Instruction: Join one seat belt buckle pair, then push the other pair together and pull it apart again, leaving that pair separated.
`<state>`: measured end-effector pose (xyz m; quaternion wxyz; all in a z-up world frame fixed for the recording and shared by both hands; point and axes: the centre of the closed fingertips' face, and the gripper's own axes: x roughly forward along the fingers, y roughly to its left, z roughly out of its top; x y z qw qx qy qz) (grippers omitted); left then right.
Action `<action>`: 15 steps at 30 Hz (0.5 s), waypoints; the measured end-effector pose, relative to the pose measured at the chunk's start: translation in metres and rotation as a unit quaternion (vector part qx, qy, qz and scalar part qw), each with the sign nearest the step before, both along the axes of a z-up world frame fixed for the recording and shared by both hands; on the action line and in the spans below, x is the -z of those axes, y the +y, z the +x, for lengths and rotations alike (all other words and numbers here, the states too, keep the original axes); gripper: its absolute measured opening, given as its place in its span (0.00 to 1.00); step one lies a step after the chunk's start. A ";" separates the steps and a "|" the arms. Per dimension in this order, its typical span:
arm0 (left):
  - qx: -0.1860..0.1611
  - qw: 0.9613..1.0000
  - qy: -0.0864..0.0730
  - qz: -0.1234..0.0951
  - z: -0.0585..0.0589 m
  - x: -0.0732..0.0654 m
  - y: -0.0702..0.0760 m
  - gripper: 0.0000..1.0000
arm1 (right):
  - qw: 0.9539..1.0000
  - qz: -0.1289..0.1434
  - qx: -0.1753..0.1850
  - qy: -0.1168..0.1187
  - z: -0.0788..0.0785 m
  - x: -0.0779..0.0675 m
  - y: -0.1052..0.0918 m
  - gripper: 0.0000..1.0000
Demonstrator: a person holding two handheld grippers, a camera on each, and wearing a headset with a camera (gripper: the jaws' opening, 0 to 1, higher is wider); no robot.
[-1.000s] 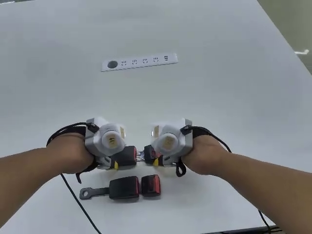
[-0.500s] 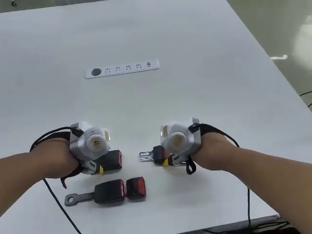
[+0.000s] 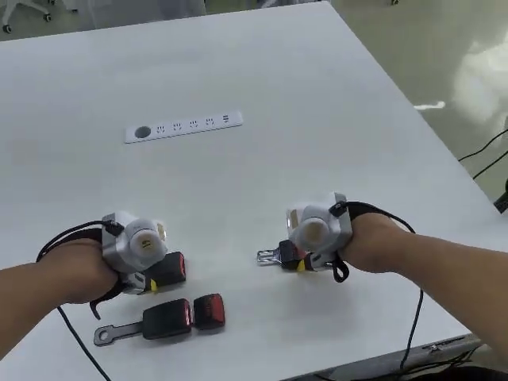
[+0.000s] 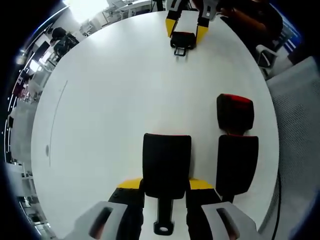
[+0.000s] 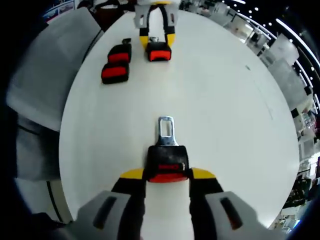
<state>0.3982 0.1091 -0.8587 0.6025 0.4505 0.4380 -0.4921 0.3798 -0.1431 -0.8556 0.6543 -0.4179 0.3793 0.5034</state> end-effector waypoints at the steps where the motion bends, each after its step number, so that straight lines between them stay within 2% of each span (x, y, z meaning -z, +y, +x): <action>1: -0.005 1.000 -0.004 0.001 0.000 0.000 0.000 0.32 | 1.000 -0.005 -0.002 -0.001 -0.001 0.001 -0.002 0.32; 5: 0.000 1.000 -0.010 0.002 0.000 0.000 0.000 0.32 | 1.000 -0.012 -0.003 -0.005 -0.001 0.001 -0.005 0.33; 9: -0.009 1.000 -0.007 -0.004 0.000 0.000 0.001 0.32 | 1.000 -0.022 0.000 -0.011 -0.002 0.001 -0.009 0.34; 11: -0.020 1.000 -0.005 -0.006 0.001 -0.001 0.002 0.32 | 1.000 -0.020 0.010 -0.016 -0.001 0.001 -0.012 0.37; 15: -0.008 1.000 -0.019 -0.007 -0.001 -0.002 0.002 0.33 | 0.999 -0.001 0.043 -0.010 -0.009 0.000 -0.018 0.41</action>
